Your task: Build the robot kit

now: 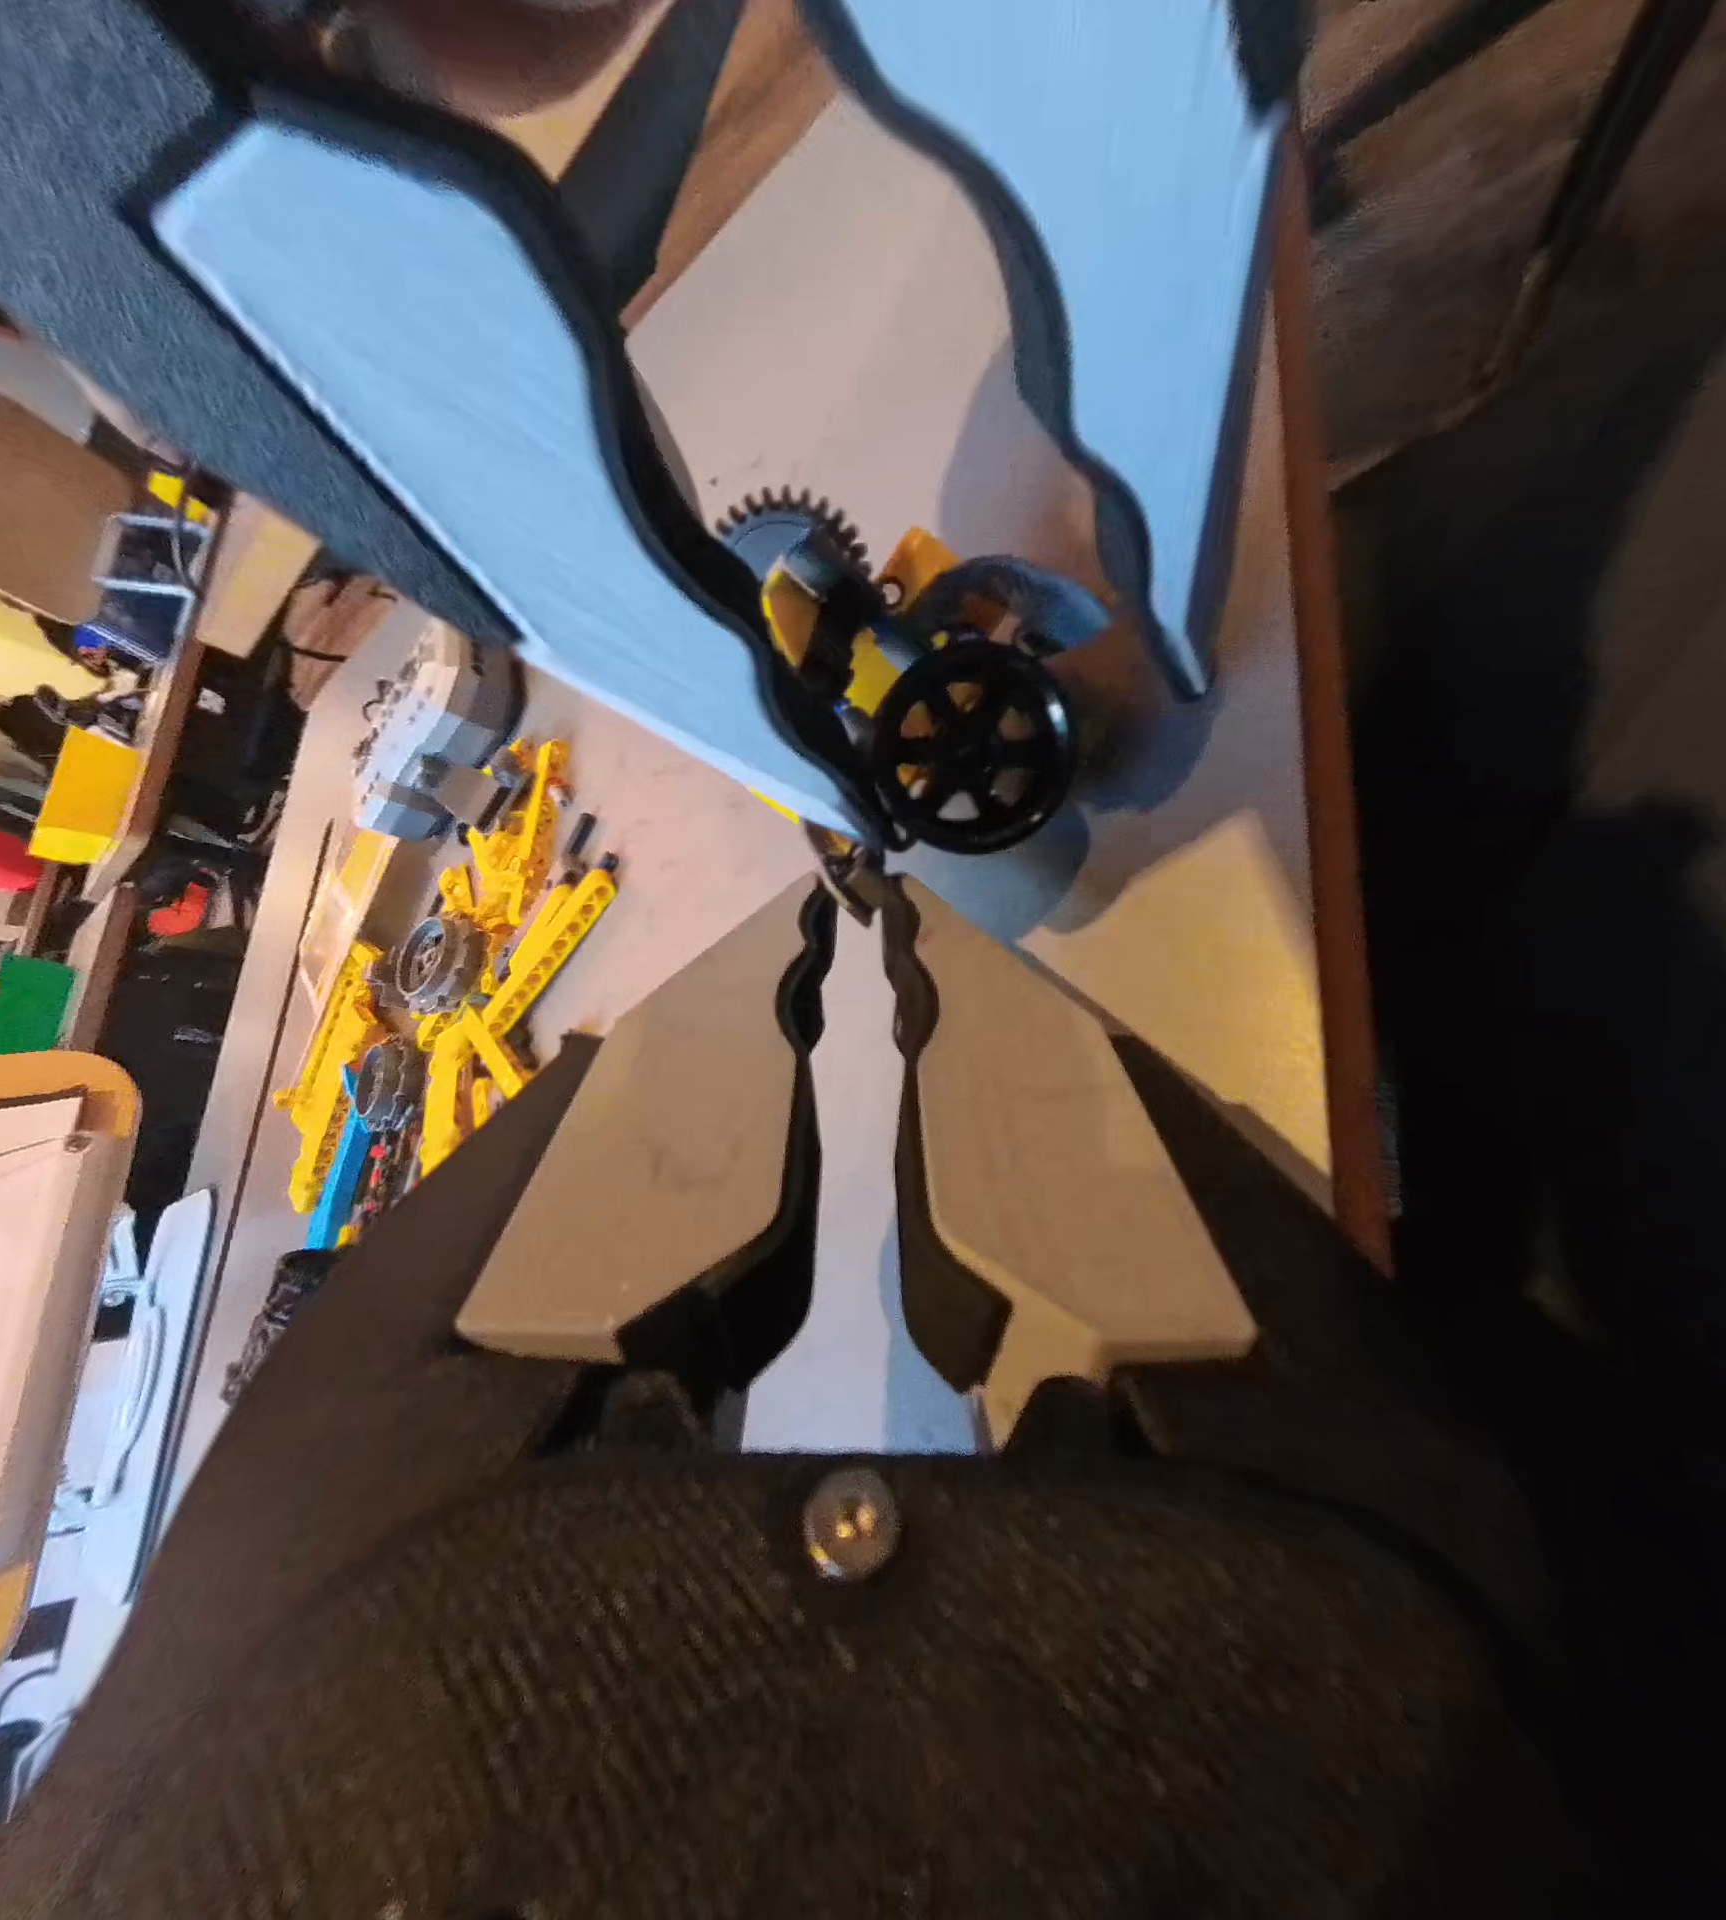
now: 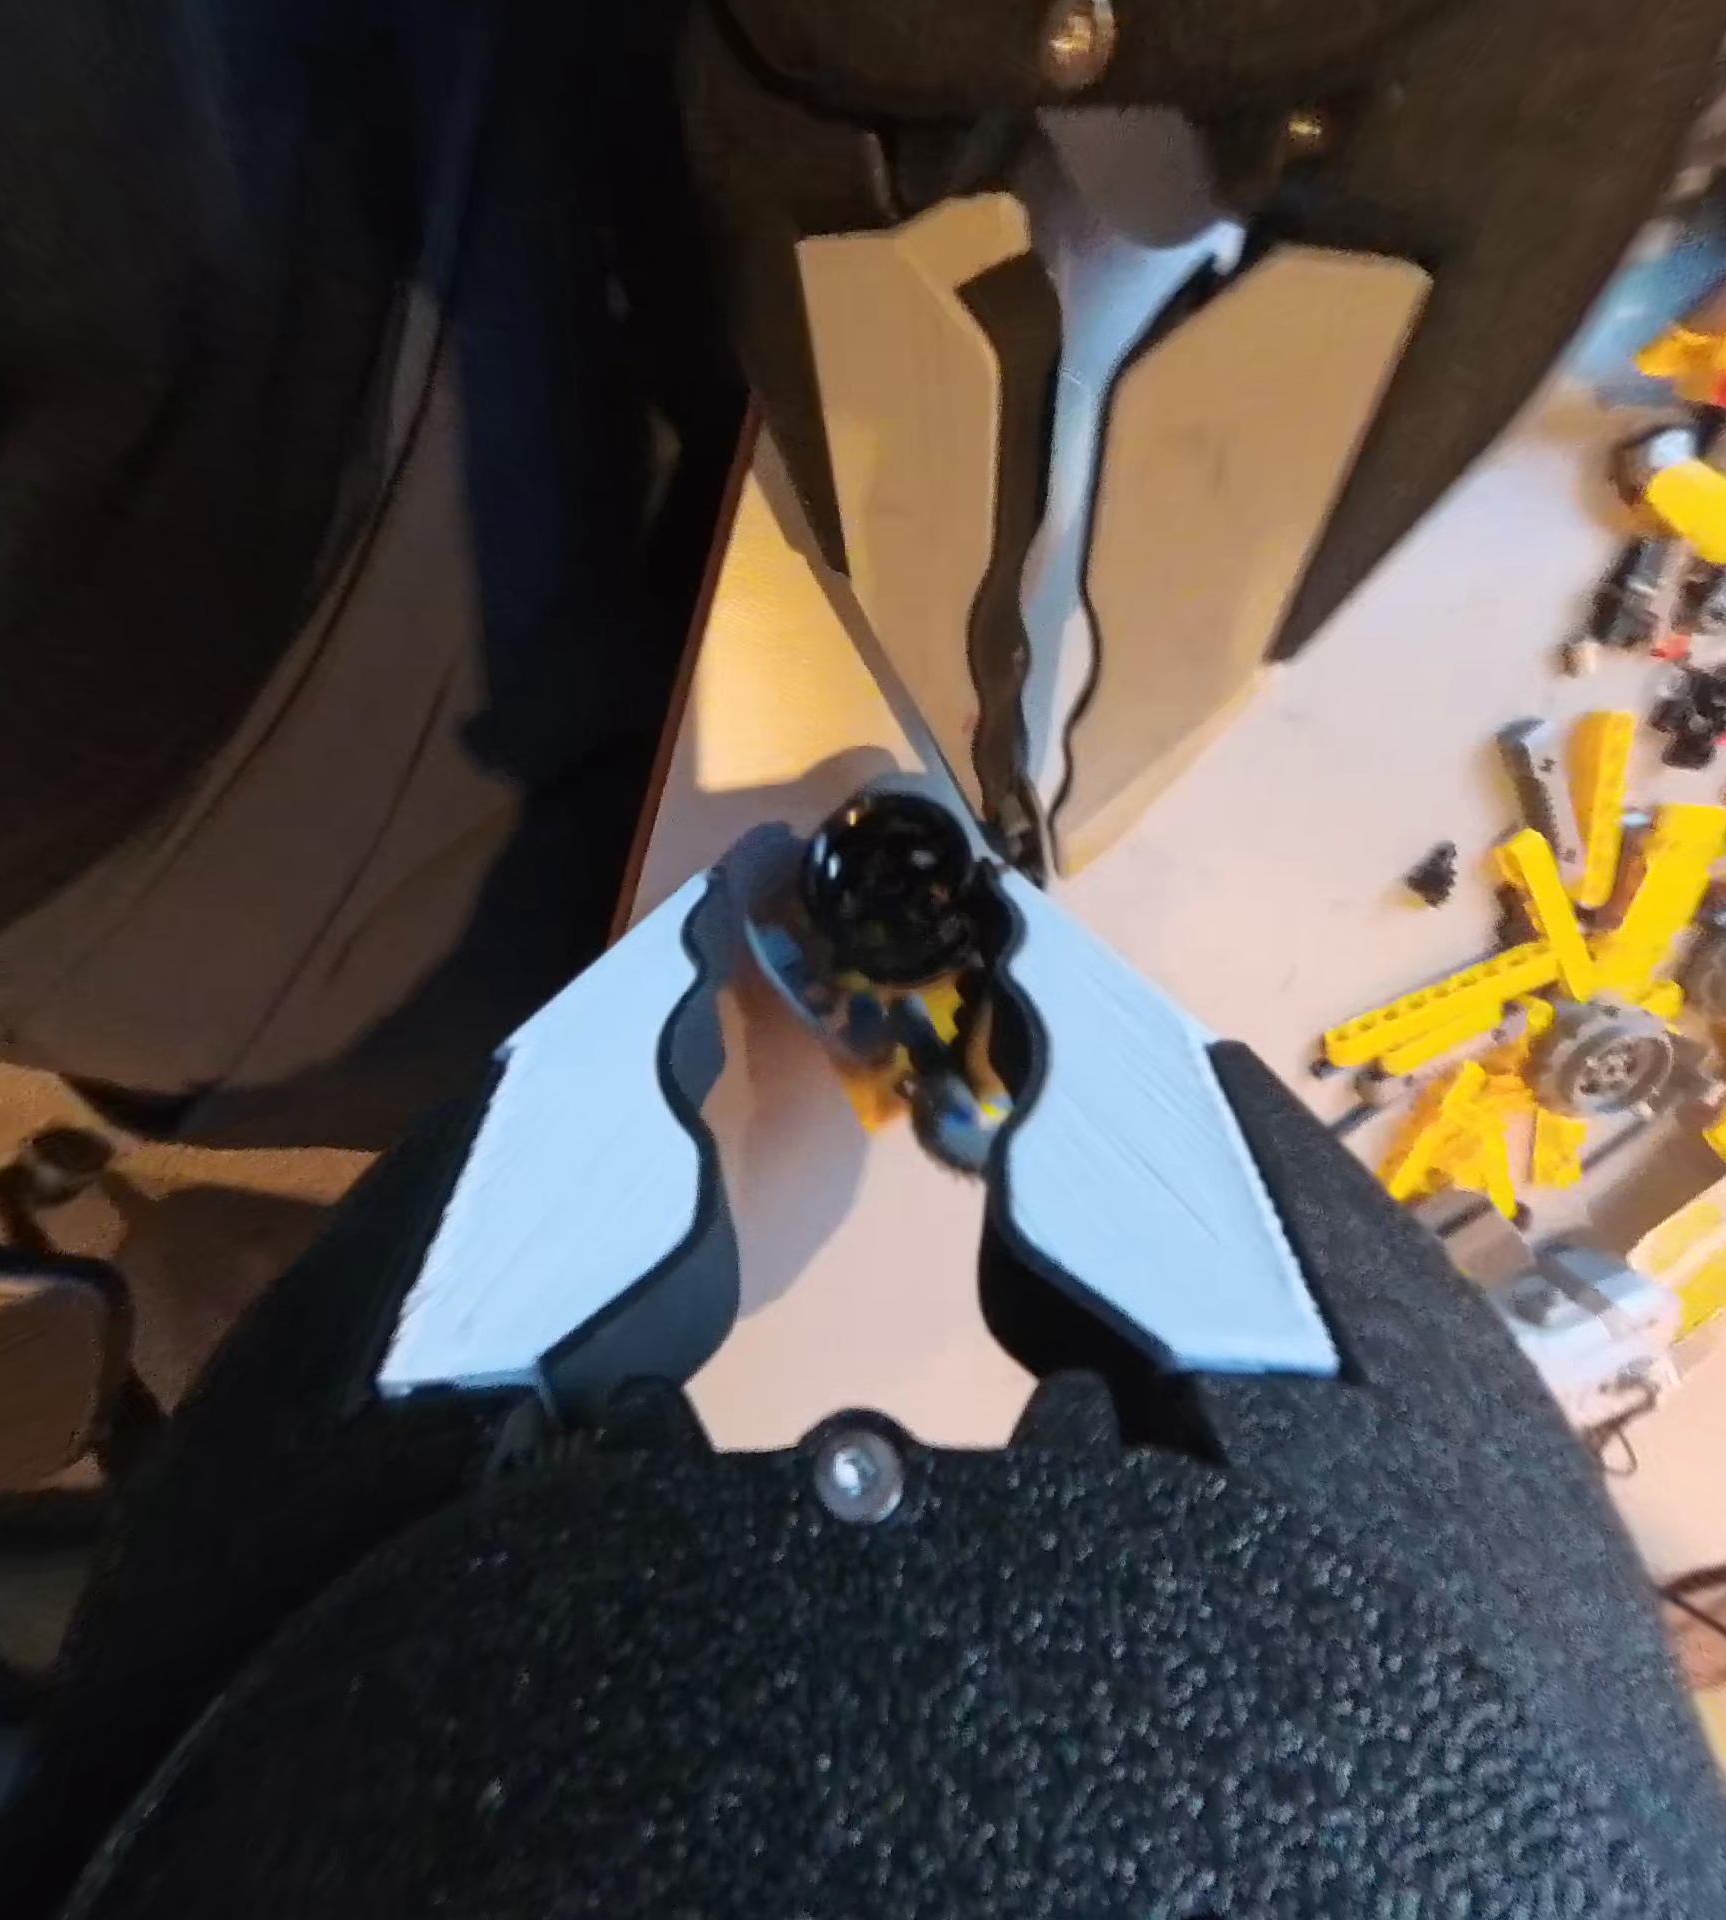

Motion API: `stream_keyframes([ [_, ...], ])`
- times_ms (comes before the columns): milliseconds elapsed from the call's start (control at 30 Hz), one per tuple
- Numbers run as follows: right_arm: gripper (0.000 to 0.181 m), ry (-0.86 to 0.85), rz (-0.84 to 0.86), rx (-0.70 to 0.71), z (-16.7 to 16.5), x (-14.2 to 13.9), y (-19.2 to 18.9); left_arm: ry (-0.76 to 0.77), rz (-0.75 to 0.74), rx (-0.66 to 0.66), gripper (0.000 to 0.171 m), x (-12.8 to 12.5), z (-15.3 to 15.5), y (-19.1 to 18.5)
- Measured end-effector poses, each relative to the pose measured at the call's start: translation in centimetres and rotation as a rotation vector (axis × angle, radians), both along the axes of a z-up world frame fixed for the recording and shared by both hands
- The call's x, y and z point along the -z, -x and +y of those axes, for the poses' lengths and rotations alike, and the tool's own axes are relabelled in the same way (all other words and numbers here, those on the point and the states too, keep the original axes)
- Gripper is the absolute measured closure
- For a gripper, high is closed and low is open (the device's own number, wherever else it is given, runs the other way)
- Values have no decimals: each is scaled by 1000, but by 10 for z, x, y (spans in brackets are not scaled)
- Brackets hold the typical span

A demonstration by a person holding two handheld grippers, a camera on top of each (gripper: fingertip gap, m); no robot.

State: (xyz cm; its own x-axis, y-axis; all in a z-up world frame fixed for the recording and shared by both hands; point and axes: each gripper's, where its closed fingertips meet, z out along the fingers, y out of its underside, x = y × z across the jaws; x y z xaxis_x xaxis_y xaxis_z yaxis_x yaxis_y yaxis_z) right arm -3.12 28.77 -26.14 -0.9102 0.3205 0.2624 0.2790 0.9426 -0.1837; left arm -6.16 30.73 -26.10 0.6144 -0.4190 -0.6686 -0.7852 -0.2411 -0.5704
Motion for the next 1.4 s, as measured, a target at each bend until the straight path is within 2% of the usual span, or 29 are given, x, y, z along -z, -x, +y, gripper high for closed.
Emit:
stream_keyframes([
  [33,138,17,32,9,2,-4,0,-5,14,-6,165,0,0,1],
  [233,146,167,276,115,1,-32,10,21,17,-41,165,5,3,7],
  [300,142,256,270,258,10,-35,12,11,23,-49,165,4,3,8],
  [433,145,485,214,532,22,-34,8,9,41,-62,165,4,4,11],
  [567,149,734,220,657,18,-47,7,10,46,-68,165,5,4,12],
  [667,147,712,224,720,29,-39,10,15,60,-63,165,7,4,11],
  [800,151,675,146,734,26,-26,6,35,52,-73,166,10,3,11],
  [967,153,632,190,668,22,-27,10,59,-14,-94,167,8,-3,13],
  [1100,155,720,271,655,27,-29,16,109,-164,-111,168,4,-5,17],
  [1200,164,748,400,722,45,-32,19,177,-363,-101,171,-2,-10,9],
  [1233,172,762,439,727,47,-35,18,187,-422,-104,171,-5,-11,7],
  [1333,175,802,447,719,39,-34,15,178,-454,-133,171,-8,-11,11],
  [1400,165,799,449,725,38,-32,16,182,-428,-138,171,-5,-11,11],
])
